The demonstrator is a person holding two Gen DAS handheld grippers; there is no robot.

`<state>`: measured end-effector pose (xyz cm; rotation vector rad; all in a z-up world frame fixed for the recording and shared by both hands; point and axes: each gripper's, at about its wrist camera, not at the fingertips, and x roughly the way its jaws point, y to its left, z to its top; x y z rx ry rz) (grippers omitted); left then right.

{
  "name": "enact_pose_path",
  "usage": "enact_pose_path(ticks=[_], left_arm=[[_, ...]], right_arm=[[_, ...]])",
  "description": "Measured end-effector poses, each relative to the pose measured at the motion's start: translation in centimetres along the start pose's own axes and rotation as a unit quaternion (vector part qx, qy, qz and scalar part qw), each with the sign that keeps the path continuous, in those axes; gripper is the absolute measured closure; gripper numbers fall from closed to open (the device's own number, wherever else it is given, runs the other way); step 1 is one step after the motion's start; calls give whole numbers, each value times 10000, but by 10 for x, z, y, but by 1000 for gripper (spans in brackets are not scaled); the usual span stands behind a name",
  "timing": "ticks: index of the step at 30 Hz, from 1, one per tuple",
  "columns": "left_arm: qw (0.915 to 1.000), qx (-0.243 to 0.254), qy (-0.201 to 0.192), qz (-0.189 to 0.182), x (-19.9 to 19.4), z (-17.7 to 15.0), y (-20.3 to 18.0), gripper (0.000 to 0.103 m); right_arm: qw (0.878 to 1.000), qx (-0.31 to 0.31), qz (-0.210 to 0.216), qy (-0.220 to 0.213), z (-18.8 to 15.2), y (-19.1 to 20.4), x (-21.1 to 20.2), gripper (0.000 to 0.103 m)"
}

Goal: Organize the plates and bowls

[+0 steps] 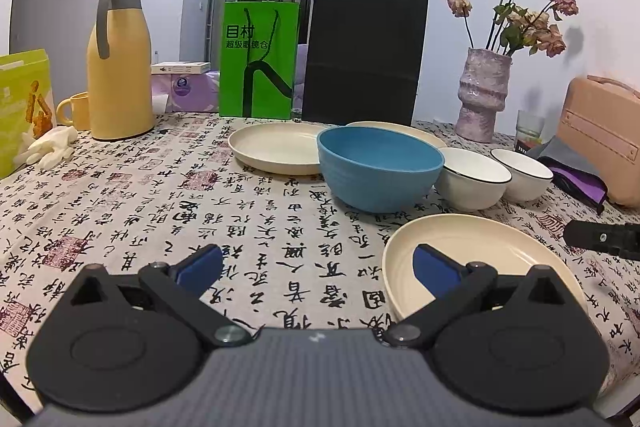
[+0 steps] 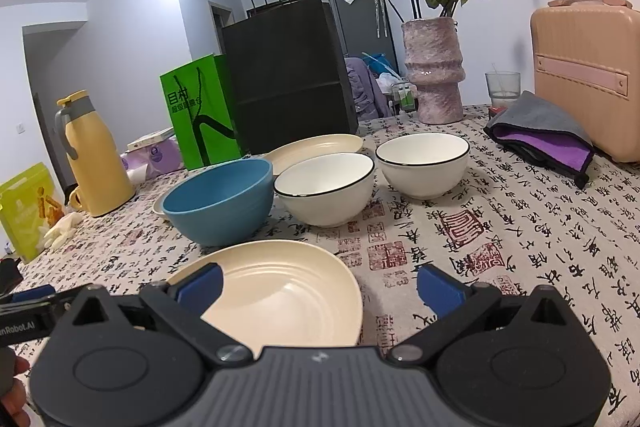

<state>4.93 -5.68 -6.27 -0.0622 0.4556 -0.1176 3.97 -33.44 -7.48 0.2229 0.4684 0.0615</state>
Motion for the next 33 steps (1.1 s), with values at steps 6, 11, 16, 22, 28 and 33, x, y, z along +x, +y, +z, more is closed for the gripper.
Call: enact_pose_path(ticks=[6, 11, 16, 22, 28, 33], left_arm=[[10000, 7, -54, 18, -1, 5, 0, 0], [10000, -18, -69, 24, 0, 13, 0, 0], [9999, -38, -124, 5, 1, 20, -2, 0], [9999, -76, -96, 3, 8, 29, -8, 0], [9999, -115, -2, 51, 17, 38, -15, 0], [9997, -222, -17, 111, 22, 52, -13, 0]], right_arm=[[10000, -24, 44, -84, 9, -1, 0, 0], [9998, -128, 69, -94, 17, -2, 2, 0], [9999, -100, 96, -75, 25, -7, 6, 0], [9998, -135, 93, -63, 37, -14, 10, 0], [9996, -150, 231, -22, 52, -19, 19, 0], [9992, -153, 382, -3, 66, -19, 26, 0]])
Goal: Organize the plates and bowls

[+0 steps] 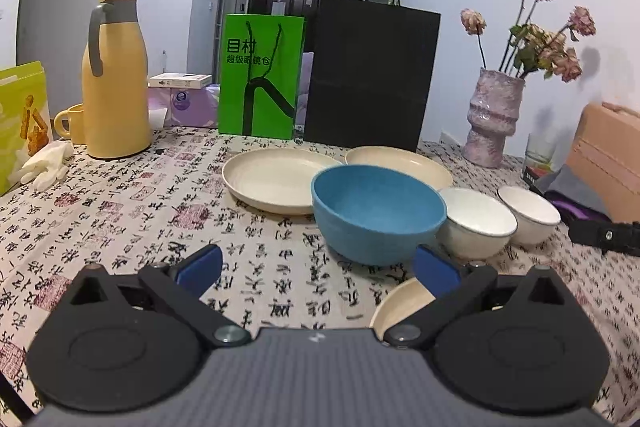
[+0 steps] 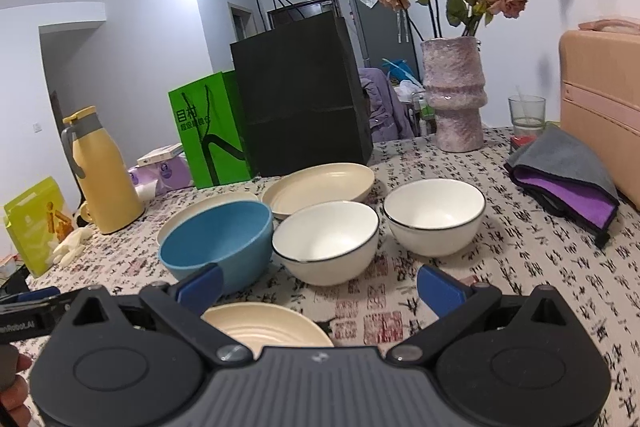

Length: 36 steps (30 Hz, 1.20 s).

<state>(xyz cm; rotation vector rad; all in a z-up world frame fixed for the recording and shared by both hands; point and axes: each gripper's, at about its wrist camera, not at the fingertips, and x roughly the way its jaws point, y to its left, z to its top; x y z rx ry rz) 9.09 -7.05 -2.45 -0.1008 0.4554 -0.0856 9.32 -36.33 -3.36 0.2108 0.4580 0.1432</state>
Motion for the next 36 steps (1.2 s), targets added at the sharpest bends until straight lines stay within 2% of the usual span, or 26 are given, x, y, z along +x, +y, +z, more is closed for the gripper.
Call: enact_pose_path(ticks=[7, 18, 25, 31, 36], left_arm=[[9997, -231, -71, 89, 7, 25, 7, 0], [9983, -563, 31, 154, 23, 59, 29, 0], [9967, -738, -53, 341, 32, 83, 46, 0], [9944, -765, -60, 728, 47, 105, 56, 0], [9925, -956, 19, 767, 61, 119, 67, 0]], right_arm=[[9998, 3, 187, -23, 21, 6, 13, 0], [9998, 33, 189, 87, 42, 28, 38, 0], [9998, 59, 125, 128, 57, 47, 53, 0], [9997, 118, 107, 194, 69, 65, 66, 0], [9997, 50, -4, 225, 77, 79, 79, 0]])
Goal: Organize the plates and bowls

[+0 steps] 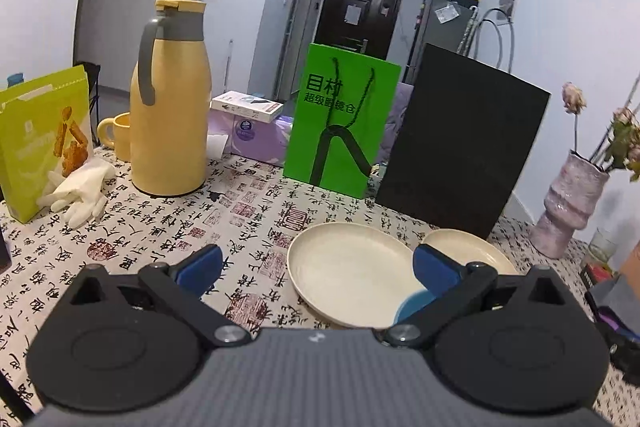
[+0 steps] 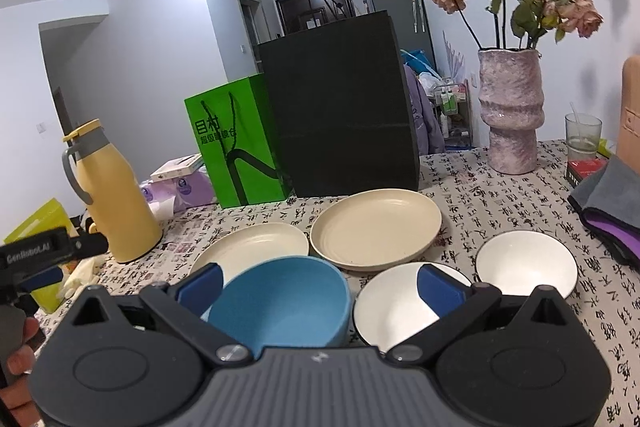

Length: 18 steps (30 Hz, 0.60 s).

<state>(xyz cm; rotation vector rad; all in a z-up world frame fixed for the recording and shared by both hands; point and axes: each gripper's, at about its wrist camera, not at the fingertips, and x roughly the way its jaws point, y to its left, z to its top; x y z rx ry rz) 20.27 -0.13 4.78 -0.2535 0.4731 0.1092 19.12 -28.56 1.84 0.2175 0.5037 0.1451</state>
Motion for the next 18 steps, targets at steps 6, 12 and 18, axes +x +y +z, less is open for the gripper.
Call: enact_pose_path(ticks=[6, 12, 18], left_arm=[[9994, -270, 151, 128, 22, 11, 8, 0], [9975, -509, 399, 268, 48, 21, 16, 0], [9945, -801, 594, 310, 76, 25, 24, 0]], right_arm=[[9999, 12, -134, 23, 8, 13, 17, 0], [9996, -66, -246, 117, 16, 24, 37, 0], [9991, -31, -333, 277, 23, 30, 62, 0]])
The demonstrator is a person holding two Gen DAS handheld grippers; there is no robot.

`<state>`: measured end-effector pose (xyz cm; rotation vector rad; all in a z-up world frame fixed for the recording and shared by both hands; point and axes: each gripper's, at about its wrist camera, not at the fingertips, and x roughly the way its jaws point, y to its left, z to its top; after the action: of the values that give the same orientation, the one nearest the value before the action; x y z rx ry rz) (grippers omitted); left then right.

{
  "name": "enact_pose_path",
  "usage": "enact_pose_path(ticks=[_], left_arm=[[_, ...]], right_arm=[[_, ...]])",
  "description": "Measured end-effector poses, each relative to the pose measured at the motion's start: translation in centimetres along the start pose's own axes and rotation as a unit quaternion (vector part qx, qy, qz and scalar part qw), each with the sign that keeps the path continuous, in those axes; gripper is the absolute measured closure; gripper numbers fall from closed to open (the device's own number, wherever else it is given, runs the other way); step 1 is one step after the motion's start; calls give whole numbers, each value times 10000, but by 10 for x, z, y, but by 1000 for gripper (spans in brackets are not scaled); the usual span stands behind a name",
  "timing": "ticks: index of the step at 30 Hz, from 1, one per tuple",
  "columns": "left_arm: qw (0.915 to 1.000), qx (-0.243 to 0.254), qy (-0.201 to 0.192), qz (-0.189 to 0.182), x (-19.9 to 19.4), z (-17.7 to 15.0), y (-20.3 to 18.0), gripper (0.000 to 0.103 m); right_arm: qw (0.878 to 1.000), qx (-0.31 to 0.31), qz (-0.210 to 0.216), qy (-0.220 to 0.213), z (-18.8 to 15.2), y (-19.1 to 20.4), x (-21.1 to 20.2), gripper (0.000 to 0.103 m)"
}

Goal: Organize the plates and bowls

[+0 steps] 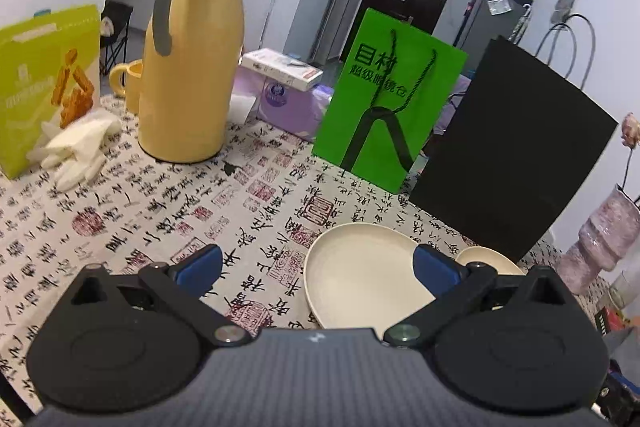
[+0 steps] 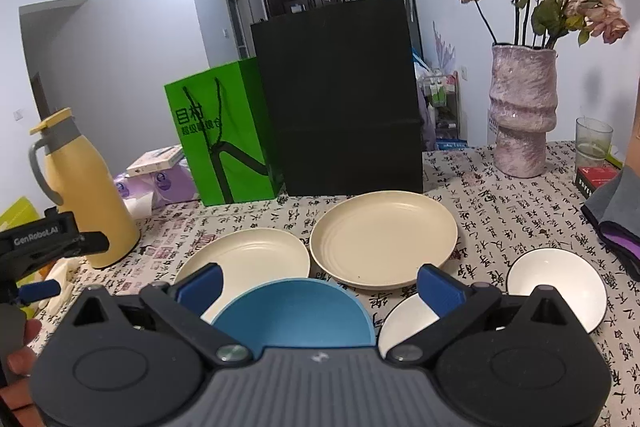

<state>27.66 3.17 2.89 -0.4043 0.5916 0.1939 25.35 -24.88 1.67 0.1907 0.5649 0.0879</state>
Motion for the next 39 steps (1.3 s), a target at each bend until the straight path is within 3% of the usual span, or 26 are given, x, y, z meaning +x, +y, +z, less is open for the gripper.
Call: enact_pose_path(ticks=[10, 17, 23, 39], left_arm=[[9992, -291, 44, 281, 43, 0, 10, 0], [9996, -180, -93, 214, 58, -9, 17, 0], [9992, -62, -159, 368, 67, -16, 21, 0], [9989, -204, 279, 314, 86, -22, 34, 0]], right_arm=[[9997, -48, -130, 179, 5, 7, 31, 0], [9993, -3, -173, 344, 3, 9, 50, 0], [9988, 109, -198, 435, 4, 11, 65, 0], [9979, -171, -185, 593, 8, 37, 86, 0]])
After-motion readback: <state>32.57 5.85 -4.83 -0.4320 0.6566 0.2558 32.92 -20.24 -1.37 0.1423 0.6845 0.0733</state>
